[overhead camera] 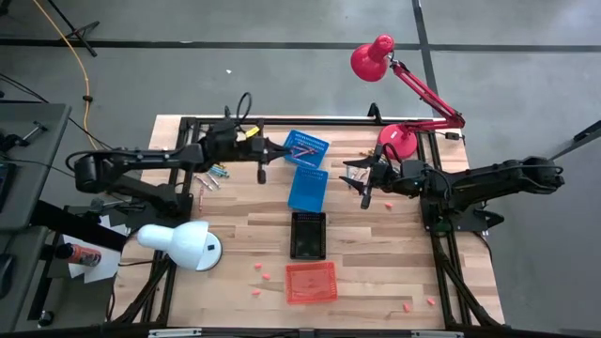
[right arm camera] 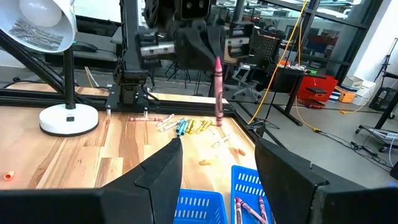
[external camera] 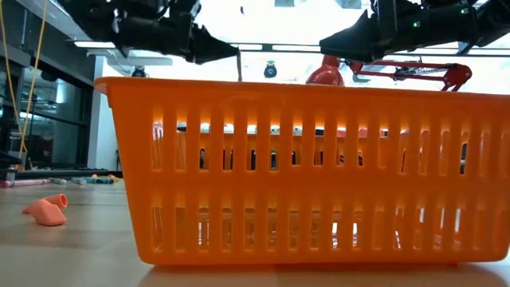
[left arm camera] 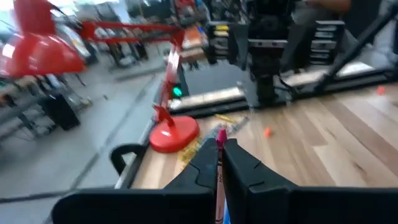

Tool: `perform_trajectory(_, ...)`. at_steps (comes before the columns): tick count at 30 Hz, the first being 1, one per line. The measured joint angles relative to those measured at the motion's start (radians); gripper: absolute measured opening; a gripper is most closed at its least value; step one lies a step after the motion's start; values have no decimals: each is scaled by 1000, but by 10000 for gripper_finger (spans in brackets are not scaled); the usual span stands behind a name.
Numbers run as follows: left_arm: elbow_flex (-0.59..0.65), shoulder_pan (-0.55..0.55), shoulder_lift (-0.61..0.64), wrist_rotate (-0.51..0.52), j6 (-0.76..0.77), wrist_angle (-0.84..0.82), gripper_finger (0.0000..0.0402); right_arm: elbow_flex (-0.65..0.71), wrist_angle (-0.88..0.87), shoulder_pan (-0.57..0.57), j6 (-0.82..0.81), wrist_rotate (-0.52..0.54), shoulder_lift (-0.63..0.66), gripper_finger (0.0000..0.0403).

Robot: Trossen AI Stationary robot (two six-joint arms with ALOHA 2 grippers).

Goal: Sort crayons
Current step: Put the pink crayon into the top blue bin

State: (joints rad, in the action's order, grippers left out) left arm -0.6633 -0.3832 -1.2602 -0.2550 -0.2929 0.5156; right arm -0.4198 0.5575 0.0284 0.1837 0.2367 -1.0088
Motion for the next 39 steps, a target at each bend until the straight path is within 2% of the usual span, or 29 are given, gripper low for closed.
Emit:
perform_trajectory(3,34,-10,-3,5,4,88,0,0,0,0,0,0,0,196)
perform_trajectory(14,33,-23,-3,-3,23,97,0,0,0,18,-4,0,0,196)
perform_trajectory(17,33,-22,-9,30,27,99,0,0,0,18,-4,0,0,196)
perform_trajectory(21,33,-22,-82,129,28,141,0,0,0,18,-3,0,0,196)
perform_trajectory(26,-53,-38,-265,150,9,145,0,0,0,18,-3,0,0,196)
perform_trajectory(31,-200,-50,-411,247,-48,-4,0,0,-3,18,-4,0,0,196)
perform_trajectory(39,-343,-46,-478,261,-86,-259,1,0,-23,18,-2,0,0,196)
